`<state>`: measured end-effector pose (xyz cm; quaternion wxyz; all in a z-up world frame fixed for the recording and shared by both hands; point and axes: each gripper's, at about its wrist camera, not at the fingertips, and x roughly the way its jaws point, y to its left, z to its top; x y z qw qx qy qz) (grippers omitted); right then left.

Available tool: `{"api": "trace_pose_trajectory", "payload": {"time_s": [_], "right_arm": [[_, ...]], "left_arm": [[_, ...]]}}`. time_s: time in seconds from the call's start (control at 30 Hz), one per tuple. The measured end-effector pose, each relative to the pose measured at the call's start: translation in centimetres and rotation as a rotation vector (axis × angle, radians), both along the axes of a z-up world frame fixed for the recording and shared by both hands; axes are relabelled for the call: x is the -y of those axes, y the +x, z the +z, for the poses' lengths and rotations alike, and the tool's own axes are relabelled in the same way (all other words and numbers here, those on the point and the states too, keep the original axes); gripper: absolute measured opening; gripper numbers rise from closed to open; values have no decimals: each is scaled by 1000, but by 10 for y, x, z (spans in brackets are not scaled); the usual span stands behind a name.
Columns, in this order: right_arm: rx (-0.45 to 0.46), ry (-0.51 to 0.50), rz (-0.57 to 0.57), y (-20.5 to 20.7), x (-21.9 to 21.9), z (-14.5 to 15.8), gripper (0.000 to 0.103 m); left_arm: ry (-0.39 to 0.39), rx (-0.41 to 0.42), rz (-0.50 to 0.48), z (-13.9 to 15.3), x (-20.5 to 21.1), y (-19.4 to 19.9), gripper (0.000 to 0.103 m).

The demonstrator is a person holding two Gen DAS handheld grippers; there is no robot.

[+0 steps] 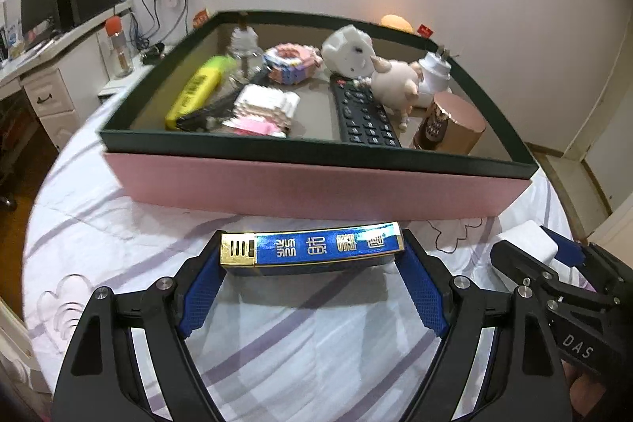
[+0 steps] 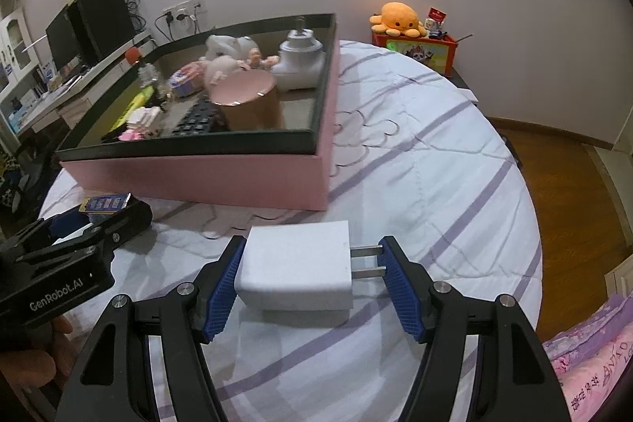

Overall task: Organize rigid objects
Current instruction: 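Grasp the blue-and-gold box with left tool while right tool lifts the charger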

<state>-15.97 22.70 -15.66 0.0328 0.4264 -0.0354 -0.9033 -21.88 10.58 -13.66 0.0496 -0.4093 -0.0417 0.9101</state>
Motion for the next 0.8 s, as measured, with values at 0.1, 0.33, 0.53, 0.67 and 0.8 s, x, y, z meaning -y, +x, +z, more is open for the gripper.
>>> {"api": "trace_pose_trajectory", "payload": {"time_s": [0.1, 0.33, 0.53, 0.67, 0.8], "right_arm": [[-20, -3, 15, 2, 10, 11, 68], [-89, -6, 59, 2, 35, 49, 68], [-154, 13, 86, -15, 50, 83, 68], [-181, 34, 92, -39, 56, 99, 68], [-193, 45, 93, -60, 60, 107, 68]], "left_arm": [[-5, -29, 9, 12, 12, 6, 84], [-13, -111, 27, 50, 40, 8, 84], [-21, -184, 28, 84, 54, -1, 84], [-27, -223, 26, 101, 56, -13, 84], [-37, -238, 18, 108, 55, -35, 84]]}}
